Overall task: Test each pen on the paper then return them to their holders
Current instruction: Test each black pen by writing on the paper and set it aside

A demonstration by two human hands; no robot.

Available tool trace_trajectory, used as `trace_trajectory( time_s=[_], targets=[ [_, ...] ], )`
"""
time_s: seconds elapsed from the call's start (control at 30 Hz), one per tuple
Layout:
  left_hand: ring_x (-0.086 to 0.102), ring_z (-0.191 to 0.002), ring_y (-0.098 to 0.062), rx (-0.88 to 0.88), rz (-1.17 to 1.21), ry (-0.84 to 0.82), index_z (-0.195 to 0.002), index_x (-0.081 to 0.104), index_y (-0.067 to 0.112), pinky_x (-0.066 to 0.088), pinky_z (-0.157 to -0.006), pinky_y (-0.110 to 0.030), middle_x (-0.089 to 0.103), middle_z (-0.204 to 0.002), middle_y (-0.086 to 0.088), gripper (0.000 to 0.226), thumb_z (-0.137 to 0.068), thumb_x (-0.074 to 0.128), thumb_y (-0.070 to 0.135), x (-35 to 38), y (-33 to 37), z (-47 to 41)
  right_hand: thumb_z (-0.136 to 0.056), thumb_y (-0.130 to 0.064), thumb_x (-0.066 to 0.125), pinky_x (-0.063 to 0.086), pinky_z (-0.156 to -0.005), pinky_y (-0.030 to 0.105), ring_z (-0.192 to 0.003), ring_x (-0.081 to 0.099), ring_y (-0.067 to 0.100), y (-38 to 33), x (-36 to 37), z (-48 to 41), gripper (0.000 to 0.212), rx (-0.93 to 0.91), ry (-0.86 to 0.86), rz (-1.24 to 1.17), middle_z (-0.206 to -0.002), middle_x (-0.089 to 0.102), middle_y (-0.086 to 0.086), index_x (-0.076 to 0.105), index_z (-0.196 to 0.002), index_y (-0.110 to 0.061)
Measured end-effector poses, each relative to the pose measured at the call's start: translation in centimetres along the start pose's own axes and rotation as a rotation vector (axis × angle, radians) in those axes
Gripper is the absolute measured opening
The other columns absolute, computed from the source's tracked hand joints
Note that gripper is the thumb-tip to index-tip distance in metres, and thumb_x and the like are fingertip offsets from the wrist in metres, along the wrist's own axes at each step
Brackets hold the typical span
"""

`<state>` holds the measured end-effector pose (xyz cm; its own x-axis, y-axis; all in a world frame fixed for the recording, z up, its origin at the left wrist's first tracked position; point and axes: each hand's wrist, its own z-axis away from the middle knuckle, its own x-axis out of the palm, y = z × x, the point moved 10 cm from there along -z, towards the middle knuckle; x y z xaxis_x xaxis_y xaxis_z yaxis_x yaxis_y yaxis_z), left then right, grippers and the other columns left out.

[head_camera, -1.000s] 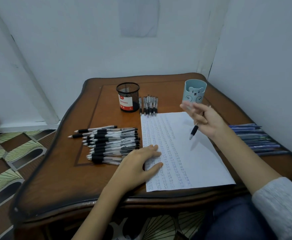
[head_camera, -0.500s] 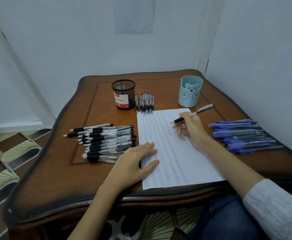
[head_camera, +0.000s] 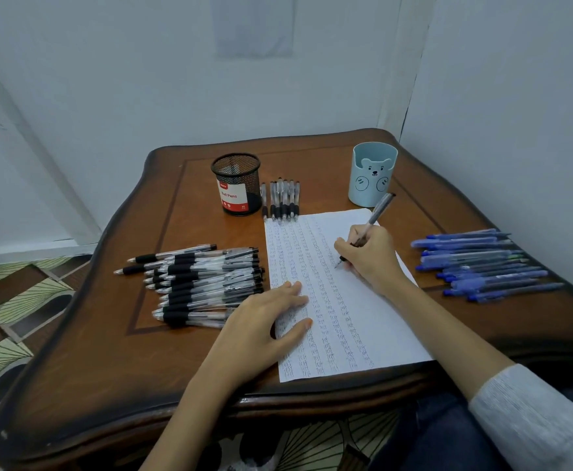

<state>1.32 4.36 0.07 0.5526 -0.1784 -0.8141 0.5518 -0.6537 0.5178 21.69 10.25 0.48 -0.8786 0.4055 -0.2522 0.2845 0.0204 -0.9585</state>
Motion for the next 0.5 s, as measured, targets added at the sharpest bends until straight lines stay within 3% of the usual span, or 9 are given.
trace_trajectory(
  time_s=[0.07,0.17,0.5],
  targets=[
    [0.029,-0.132,0.015,-0.003,-0.005,0.004,-0.129,0.058,0.032,0.027,-0.109,-0.014,0.045,-0.142,0.021,0.053,-0.086,0.045,0.06,0.01,-0.02,0.03,-0.082,0.006,0.062,0.04,-0.041,0.021,-0.036,0.052,0.01,0.27,0.03,-0.28,0.027,0.007,-0.021,0.006,-0.054,0.044,0.009,0.046,-0.061,-0.003],
    [0.029,-0.131,0.016,-0.005,-0.001,0.004,-0.129,0.058,0.032,0.03,-0.11,-0.019,0.044,-0.142,0.022,0.054,-0.086,0.044,0.061,0.02,0.03,0.04,-0.083,0.005,0.061,0.04,-0.039,0.018,-0.038,0.055,0.008,0.05,-0.18,-0.13,0.025,-0.016,0.005,0.015,-0.059,0.047,0.013,0.049,-0.063,-0.001],
    [0.028,-0.132,0.016,0.002,-0.006,0.006,-0.129,0.057,0.032,0.029,-0.11,-0.019,0.043,-0.142,0.022,0.057,-0.085,0.041,0.063,-0.1,0.33,0.08,-0.084,0.0,0.067,0.043,-0.042,0.015,-0.04,0.055,0.007,-0.36,0.16,0.18,0.023,-0.047,-0.003,0.041,-0.059,0.053,0.014,0.053,-0.066,0.003]
  ],
)
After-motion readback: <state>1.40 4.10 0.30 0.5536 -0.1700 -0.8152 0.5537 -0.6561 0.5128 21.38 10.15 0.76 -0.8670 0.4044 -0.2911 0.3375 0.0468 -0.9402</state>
